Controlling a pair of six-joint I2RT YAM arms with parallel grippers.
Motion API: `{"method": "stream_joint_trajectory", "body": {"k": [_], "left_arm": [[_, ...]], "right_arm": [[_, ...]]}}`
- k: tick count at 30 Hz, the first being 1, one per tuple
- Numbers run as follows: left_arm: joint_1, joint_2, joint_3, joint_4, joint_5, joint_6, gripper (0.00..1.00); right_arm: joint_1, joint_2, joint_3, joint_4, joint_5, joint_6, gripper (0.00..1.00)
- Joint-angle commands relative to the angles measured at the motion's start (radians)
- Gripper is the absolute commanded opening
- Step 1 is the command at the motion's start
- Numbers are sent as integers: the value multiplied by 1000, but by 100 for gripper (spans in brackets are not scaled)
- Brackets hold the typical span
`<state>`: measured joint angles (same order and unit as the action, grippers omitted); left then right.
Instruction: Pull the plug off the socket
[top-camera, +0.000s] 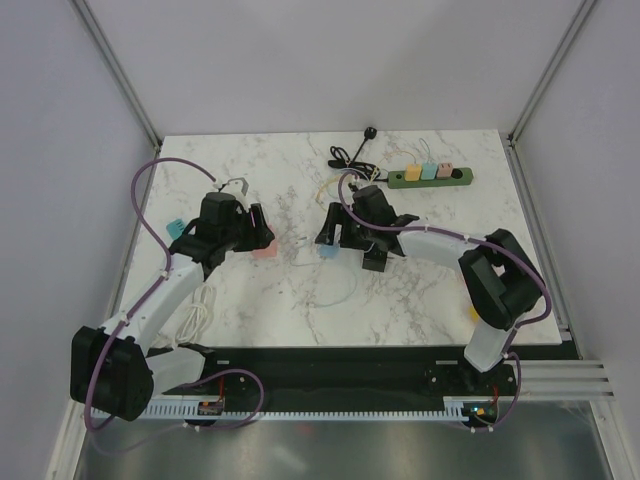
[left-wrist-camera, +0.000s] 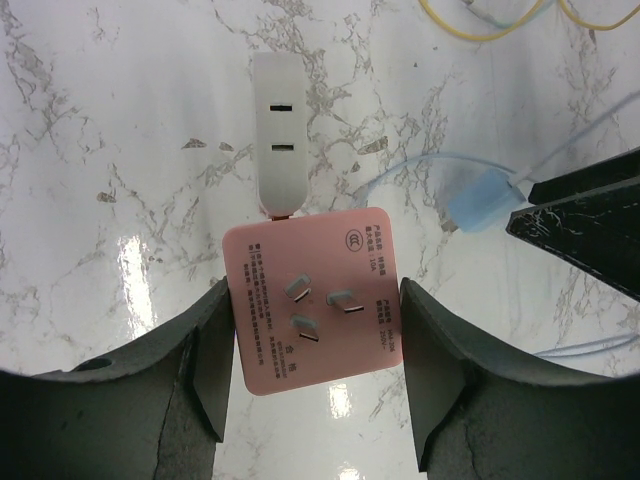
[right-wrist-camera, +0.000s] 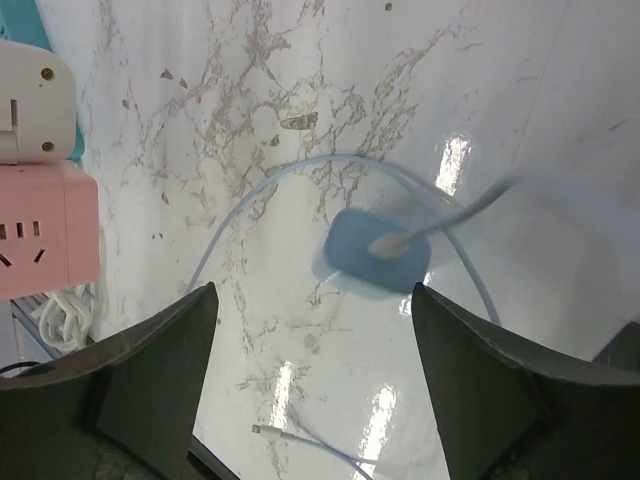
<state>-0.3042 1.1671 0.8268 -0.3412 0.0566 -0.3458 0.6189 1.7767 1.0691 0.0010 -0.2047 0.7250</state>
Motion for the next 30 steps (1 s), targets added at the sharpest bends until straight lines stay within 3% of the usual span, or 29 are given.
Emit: {"method": "stream_joint_trajectory", "body": {"k": [1,6,10,14,19,22,24,27,30], "left_arm": [[-1,-3,15,70,15,31,2],[-1,5,17,70,18,30,2],[-1,11,18,70,25,27,2],[-1,8,17,68,25,27,2],[-1,-4,9,65,17,30,2],[0,-6,9,65,15,28,2],[0,-1,11,65,20,28,2],[-1,0,9,67,45,31,2],[-1,9,-5,80,100,36,2]], "right_arm": [[5,-51,49,-136,45,-107,87],[15,-66,32,-180,-35,-128,89],[18,-71,8,-116,-116,-128,89],[7,-42,-12,65,-284,-53,89],[-4,0,-46,291,-433,184,89],[-4,1,-63,390,-440,255,88],[-5,-6,-32,357,-397,203,87],[2,-13,46,168,-199,-4,88],[-10,12,75,215,-168,-7,88]]}}
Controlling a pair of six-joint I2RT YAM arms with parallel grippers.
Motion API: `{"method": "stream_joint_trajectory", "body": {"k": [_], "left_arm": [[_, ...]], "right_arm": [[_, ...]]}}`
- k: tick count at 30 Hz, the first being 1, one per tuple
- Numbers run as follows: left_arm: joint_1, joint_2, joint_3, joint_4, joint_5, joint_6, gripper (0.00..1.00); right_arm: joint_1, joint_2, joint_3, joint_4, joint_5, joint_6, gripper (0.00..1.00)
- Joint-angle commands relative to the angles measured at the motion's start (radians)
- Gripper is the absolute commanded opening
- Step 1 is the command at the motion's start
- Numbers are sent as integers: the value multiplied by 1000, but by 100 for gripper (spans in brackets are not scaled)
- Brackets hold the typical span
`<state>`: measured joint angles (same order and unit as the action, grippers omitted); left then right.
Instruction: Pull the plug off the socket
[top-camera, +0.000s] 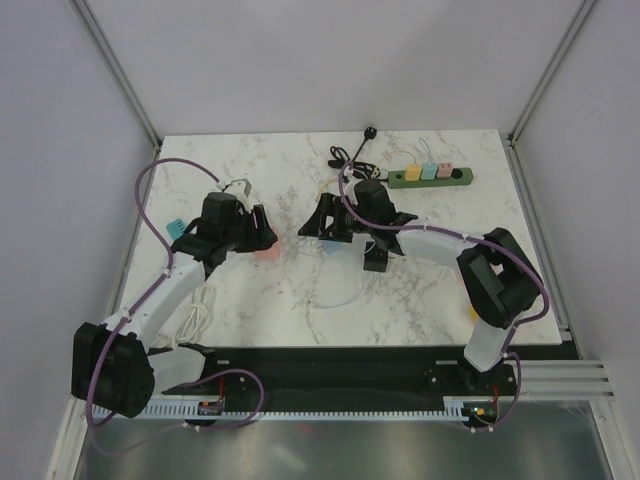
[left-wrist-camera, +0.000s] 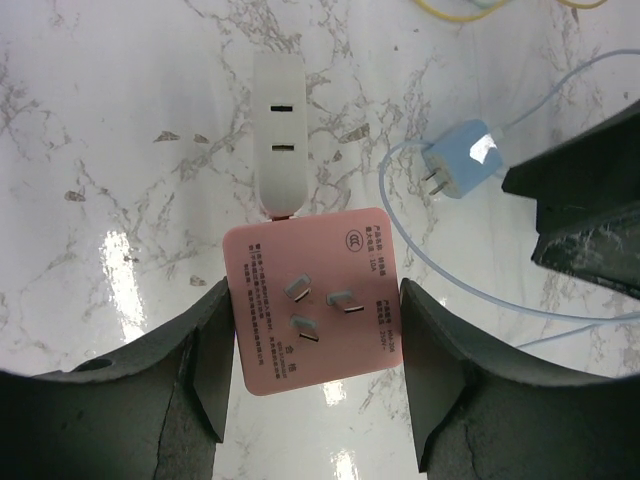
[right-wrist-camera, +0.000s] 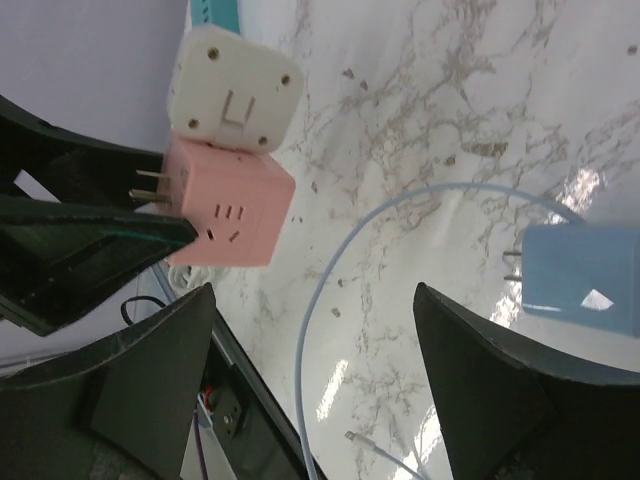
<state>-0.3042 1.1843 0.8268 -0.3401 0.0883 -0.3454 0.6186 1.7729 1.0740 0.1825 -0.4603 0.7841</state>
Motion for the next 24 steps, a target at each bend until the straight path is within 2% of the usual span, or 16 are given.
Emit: {"method": "stream_joint_trajectory", "body": {"k": [1,8,9,13,24], "left_arm": [[-1,-2,-5,76,92,34,2],[-1,6,-17,90,148,39,2],[-1,3,-18,92,151,40,2],[0,5,-22,105,174,45,2],[-1,17,-22,127,228,49,2]], "right_arm": [[-11,28,73,70,51,-39,88],[12,226,124,437,-74,369,88],[18,236,130,484,-74,385,87],[58,281,190,431,-58,362,87],[95,358,221,443,-37,363,87]]}}
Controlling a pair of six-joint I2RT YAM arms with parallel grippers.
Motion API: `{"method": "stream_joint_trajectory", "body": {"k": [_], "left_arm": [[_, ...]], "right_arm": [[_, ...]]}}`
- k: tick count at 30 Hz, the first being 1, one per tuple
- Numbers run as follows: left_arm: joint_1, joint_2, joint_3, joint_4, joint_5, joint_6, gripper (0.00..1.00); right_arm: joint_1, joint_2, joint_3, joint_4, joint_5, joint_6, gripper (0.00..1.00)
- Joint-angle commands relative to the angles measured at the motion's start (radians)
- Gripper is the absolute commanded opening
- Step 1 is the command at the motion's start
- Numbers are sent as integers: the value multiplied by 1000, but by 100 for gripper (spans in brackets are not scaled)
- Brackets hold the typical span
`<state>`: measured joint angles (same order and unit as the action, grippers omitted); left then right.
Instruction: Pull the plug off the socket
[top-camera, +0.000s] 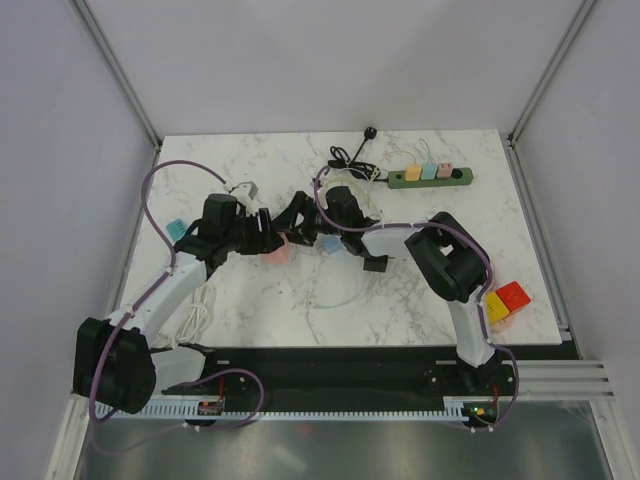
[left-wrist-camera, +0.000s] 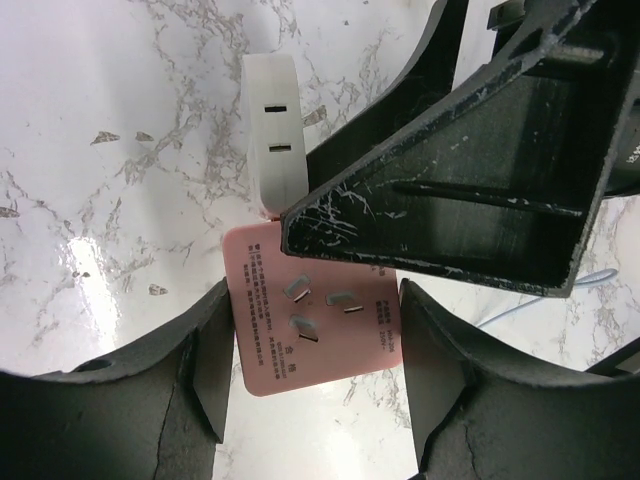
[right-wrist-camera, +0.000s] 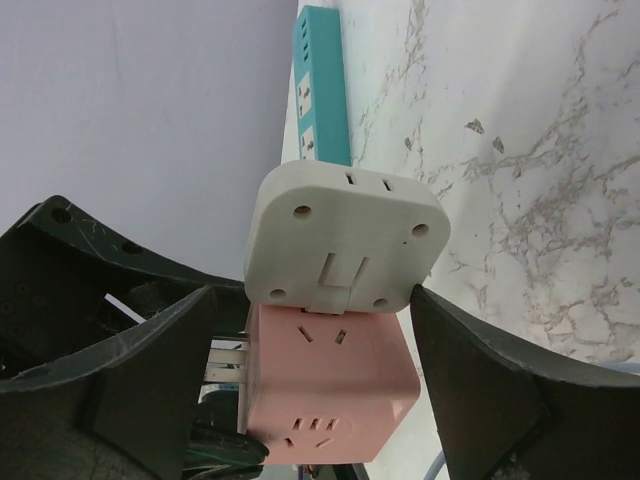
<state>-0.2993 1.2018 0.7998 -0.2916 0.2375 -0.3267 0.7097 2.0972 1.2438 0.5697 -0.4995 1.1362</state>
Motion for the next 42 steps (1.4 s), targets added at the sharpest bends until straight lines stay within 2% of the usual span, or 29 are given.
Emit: {"method": "stream_joint_trajectory", "body": {"k": [1,12,21,29,31,32,33,36,37,39,42], "left_arm": [[-6,-2,4,80,80,31,2],[-8,7,3,80,98,32,2],[-8,22,7,75,109,32,2],[-8,25,10,68,105,31,2],[-8,31,13,63,106,31,2],[-8,33,13,63,108,31,2],[-6,35,13,62,111,31,2],[-8,39,15,60,117,31,2],[-8,38,15,62,117,31,2],[-8,41,15,60,118,32,2],[-8,47,16,62,129,32,2]], "right_arm": [[4,37,52,53,9,4,86],[-4,46,186,-197,99,-219,78],[-9,64,247,-289,105,-305,65],[-29,61,226,-278,136,-293,45],[-36,61,214,-269,144,-282,34],[-48,61,212,-263,147,-273,33],[-53,64,212,-261,148,-265,27],[-70,69,210,-245,151,-251,17],[-75,70,210,-241,156,-247,8],[-87,75,209,-238,179,-221,0],[-102,81,207,-232,217,-184,0]]}}
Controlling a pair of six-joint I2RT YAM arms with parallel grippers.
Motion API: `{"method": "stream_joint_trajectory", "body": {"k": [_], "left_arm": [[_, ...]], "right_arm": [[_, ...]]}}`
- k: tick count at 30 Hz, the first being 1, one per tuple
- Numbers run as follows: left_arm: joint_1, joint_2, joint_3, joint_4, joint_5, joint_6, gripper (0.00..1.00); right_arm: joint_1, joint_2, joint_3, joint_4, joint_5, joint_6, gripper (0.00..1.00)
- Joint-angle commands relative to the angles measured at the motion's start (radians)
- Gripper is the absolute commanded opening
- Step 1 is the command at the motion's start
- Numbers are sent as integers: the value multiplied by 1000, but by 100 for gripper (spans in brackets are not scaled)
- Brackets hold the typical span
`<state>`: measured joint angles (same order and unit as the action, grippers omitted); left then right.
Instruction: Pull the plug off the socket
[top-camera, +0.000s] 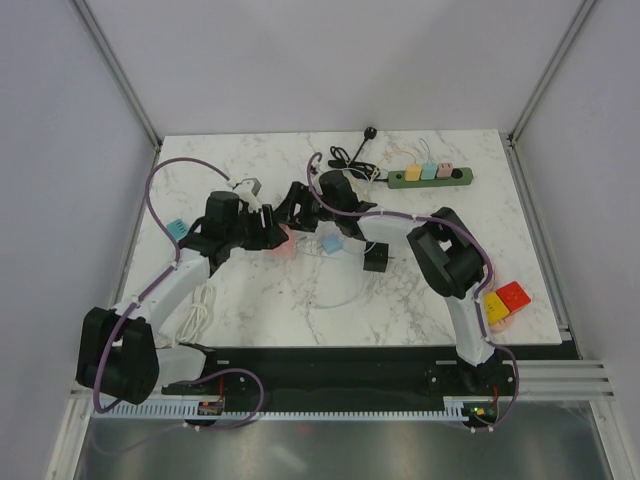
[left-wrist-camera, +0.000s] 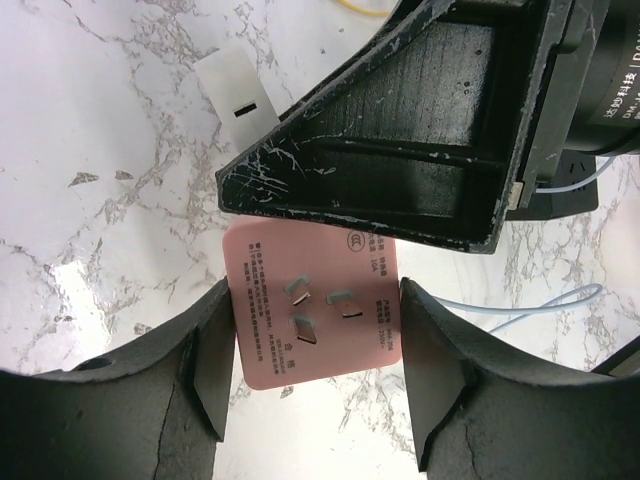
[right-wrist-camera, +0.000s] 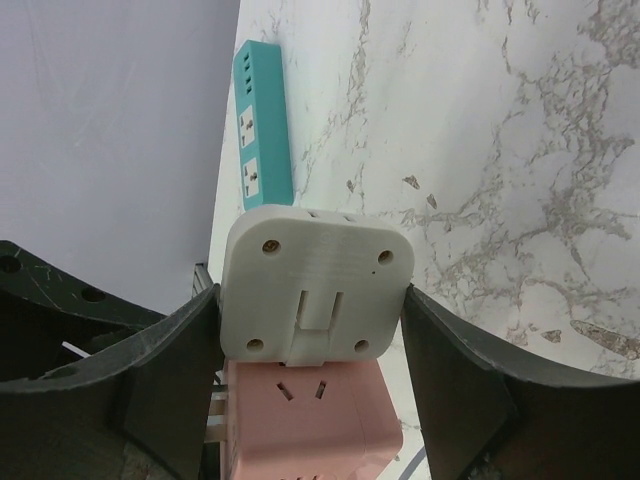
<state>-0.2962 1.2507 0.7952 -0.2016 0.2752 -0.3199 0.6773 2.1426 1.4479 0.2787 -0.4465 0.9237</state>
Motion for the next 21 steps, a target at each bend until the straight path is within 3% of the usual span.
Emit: {"method": "stream_joint_trajectory", "body": {"k": [1,12,21], "left_arm": [[-11,3,21,-30,96,24,2],[-29,52,29,-47,150,48,2],[-46,38,33,-82,85,67,2]], "right_arm": [[-73,39,2,62,170,43,0],[-105,39,-24,73,414,157,0],[-166,118,100,10,419,172,0]]}}
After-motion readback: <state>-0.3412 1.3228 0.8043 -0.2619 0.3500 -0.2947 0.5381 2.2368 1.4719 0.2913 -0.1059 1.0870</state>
